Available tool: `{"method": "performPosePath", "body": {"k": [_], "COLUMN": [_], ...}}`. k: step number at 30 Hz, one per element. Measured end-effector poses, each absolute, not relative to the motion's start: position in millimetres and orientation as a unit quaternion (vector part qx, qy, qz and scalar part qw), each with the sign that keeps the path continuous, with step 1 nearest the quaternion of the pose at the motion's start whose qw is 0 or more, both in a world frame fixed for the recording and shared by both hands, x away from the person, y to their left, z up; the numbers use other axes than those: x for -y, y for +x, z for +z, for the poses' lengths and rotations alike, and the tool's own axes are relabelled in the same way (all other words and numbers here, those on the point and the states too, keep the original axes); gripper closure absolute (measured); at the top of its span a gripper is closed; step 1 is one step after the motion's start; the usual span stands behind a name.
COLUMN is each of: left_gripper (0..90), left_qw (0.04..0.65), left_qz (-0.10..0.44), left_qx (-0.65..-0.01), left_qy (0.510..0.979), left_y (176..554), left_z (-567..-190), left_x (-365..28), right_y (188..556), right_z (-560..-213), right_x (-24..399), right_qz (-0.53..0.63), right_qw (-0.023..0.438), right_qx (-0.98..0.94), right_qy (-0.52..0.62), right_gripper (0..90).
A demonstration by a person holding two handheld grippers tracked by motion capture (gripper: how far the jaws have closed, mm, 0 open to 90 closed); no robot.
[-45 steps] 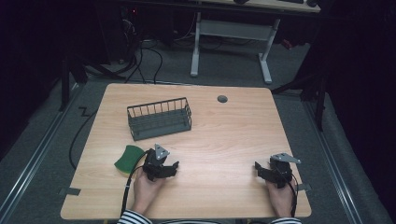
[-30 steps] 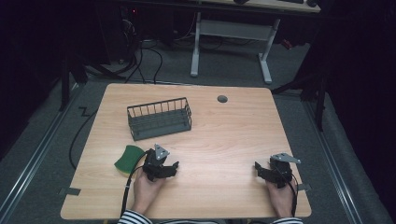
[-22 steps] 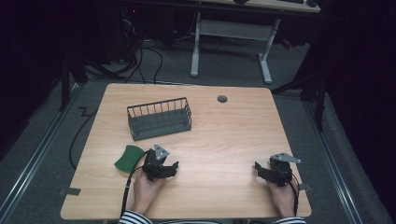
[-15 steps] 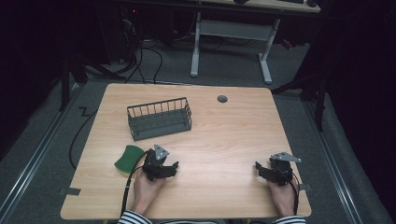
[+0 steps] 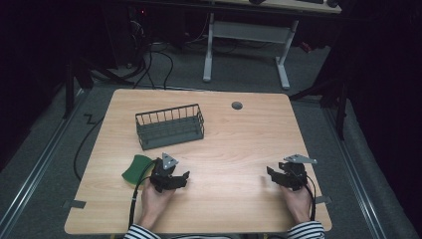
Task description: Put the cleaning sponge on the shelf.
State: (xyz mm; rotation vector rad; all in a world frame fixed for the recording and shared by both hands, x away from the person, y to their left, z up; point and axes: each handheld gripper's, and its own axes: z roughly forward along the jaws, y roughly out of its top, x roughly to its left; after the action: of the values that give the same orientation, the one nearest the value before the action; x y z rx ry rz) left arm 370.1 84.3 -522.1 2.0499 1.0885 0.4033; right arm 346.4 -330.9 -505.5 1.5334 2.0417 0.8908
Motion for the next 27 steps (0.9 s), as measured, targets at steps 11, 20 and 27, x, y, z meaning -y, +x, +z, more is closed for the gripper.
{"method": "performPosePath", "body": {"k": [11,20,27], "left_gripper": [31.0,31.3,32.1], "left_qw": [0.415,0.42,0.424], "left_qz": [0.139,0.145,0.169], "left_qx": [-0.43,-0.457,-0.476], "left_qy": [0.79,0.77,0.752], "left_y": [368.1,378.4,386.7], "left_z": [-482.0,-455.2,-427.7], "left_x": [-104.0,-132.2,-157.6], "right_y": [377.3,411.7,440.2], "right_z": [-477.6,-462.0,-451.1], "right_x": [289.7,247.4,217.6], "right_qz": [0.377,0.401,0.403], "right_qw": [0.181,0.155,0.149], "right_qx": [-0.764,-0.775,-0.786], "right_qy": [0.492,0.463,0.444], "right_gripper": [48.9,53.2,54.9]}}
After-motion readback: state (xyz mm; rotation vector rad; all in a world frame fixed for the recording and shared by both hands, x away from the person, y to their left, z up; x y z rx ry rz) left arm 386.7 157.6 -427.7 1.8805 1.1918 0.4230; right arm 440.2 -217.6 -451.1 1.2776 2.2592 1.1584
